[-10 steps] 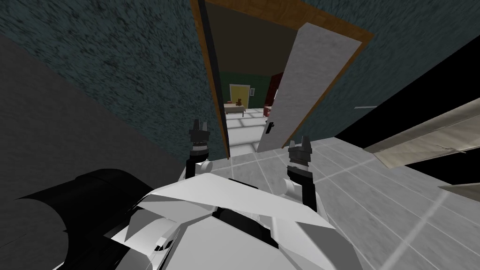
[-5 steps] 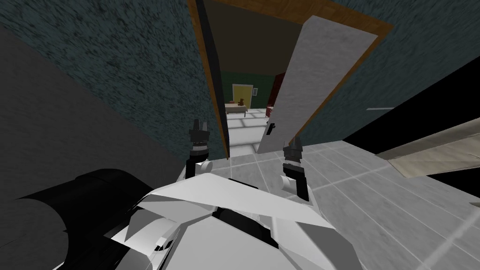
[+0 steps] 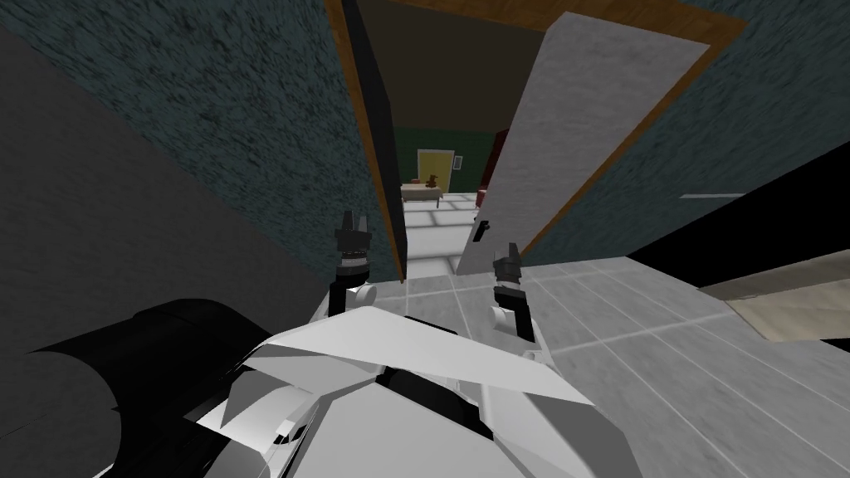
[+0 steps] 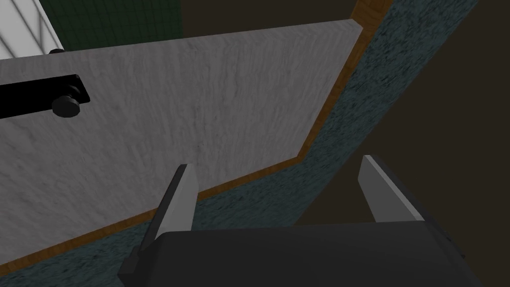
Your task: Push the door open
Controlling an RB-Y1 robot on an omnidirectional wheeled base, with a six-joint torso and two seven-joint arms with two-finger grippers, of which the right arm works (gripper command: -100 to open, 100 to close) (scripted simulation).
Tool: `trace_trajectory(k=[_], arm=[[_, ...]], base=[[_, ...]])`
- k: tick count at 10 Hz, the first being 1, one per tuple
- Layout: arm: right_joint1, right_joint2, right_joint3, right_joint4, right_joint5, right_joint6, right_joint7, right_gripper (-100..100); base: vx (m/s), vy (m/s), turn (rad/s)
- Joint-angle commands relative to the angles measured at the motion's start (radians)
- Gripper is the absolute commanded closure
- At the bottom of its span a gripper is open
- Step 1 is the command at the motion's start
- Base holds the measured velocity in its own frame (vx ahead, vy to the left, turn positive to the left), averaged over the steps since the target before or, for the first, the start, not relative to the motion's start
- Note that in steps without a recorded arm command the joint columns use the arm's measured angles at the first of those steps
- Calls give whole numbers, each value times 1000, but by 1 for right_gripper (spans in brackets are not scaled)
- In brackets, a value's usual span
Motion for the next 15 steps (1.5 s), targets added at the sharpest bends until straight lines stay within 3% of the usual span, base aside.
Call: trace_trajectory(k=[1, 2, 3, 6, 7, 9, 10, 13, 14, 15], arm=[[-23, -16, 5, 50, -16, -4, -6, -100], [-40, -23, 9, 74, -24, -5, -8, -100], [-40, -23, 9, 84, -24, -5, -8, -100], [-93, -44, 22, 174, -50, -10, -12, -100], [-93, -44, 22, 183, -50, -10, -12, -100], [-128, -58, 31, 243, -68, -13, -16, -100], [-128, -58, 31, 250, -68, -13, -16, -100], [-182, -79, 43, 342, -95, -18, -21, -100], [-182, -79, 43, 352, -95, -18, -21, -100], [-200, -86, 48, 385, -104, -20, -22, -100]], base=[[58, -108, 103], [71, -117, 106], [60, -75, 46], [60, -89, 106], [43, -79, 35], [44, -82, 95], [40, -83, 44], [67, -94, 104], [34, -88, 42], [27, -69, 56]])
